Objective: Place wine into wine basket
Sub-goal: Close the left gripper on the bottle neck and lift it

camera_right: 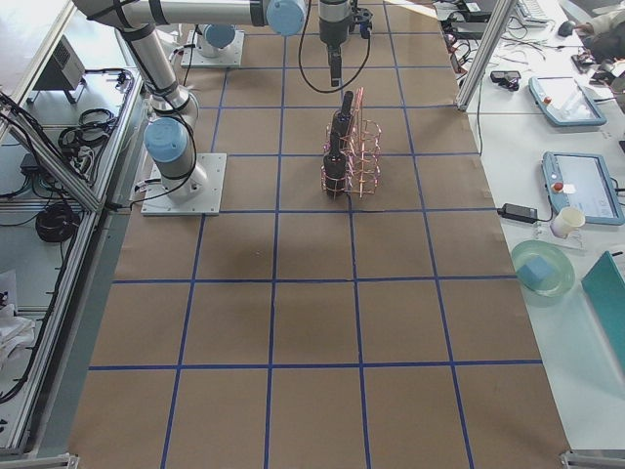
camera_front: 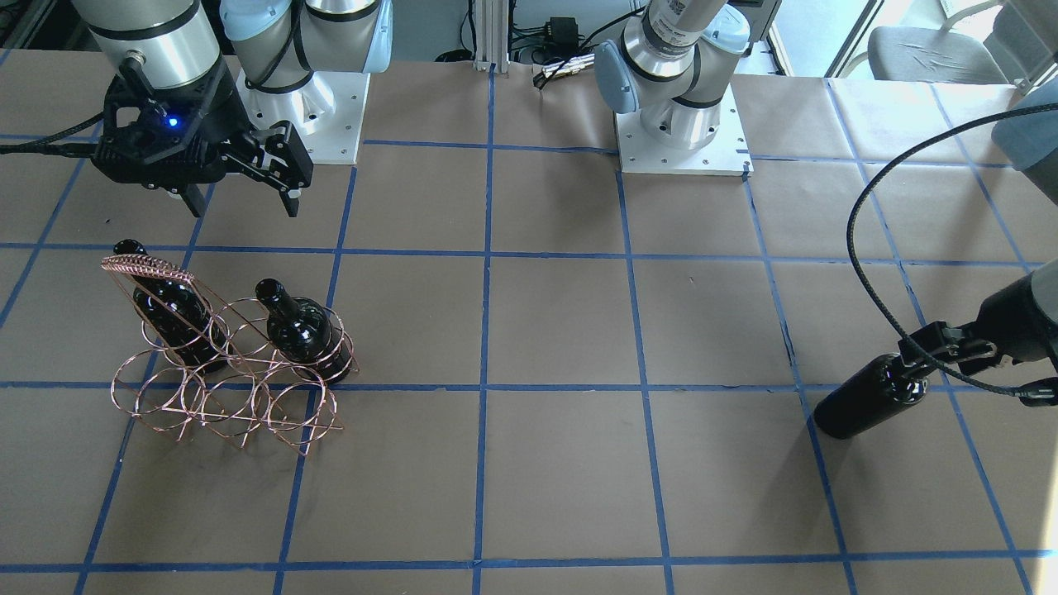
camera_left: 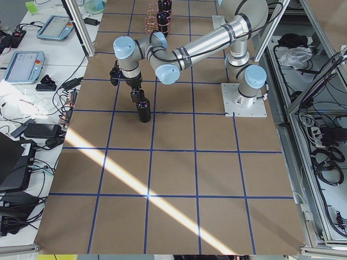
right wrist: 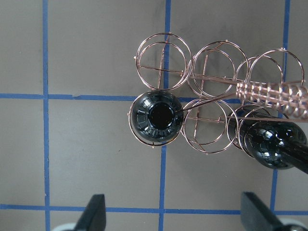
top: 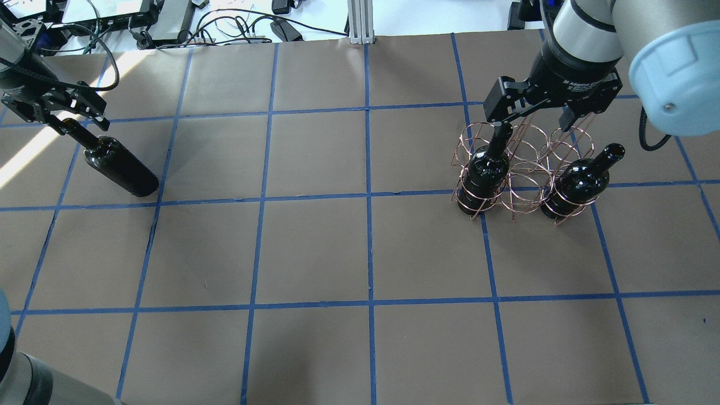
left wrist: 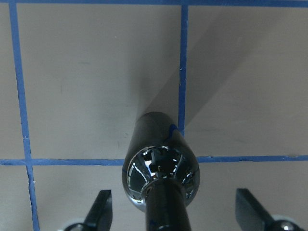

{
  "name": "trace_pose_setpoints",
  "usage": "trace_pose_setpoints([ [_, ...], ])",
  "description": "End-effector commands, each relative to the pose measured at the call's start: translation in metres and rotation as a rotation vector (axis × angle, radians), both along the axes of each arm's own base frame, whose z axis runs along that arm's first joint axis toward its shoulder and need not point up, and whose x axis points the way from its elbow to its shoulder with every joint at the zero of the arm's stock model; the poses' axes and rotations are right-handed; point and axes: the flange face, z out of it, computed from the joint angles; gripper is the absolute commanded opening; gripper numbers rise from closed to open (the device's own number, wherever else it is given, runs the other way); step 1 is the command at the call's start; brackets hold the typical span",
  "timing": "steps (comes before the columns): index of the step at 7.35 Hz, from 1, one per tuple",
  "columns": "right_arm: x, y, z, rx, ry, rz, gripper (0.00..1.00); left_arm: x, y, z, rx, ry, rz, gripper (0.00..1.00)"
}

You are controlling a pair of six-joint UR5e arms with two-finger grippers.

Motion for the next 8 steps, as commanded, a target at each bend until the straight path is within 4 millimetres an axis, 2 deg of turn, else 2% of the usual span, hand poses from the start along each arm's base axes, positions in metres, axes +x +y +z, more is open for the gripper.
trace_pose_setpoints([
  [1,-0.001,0.000,0.000,-0.001,0.001,0.003,1.00,-0.004,0.003,-0.003,0.016,-0.002,0.008,0.36],
  [2,-0.001,0.000,0.000,-0.001,0.001,0.001,1.00,-0.005,0.005,0.003,0.007,-0.004,0.014,0.16],
  [3,0.000,0.000,0.000,-0.001,0.001,0.003,1.00,-0.005,0.006,0.006,0.002,-0.009,0.019,0.00],
  [5,0.000,0.000,0.000,0.000,0.000,0.001,1.00,-0.015,0.011,0.032,-0.024,-0.060,0.007,0.00],
  [6,0.000,0.000,0.000,0.000,0.000,0.000,1.00,-0.041,0.017,0.049,-0.037,-0.066,0.004,0.00],
  [8,0.000,0.000,0.000,0.000,-0.001,-0.002,1.00,-0.123,0.045,0.074,-0.043,-0.058,0.052,0.00],
])
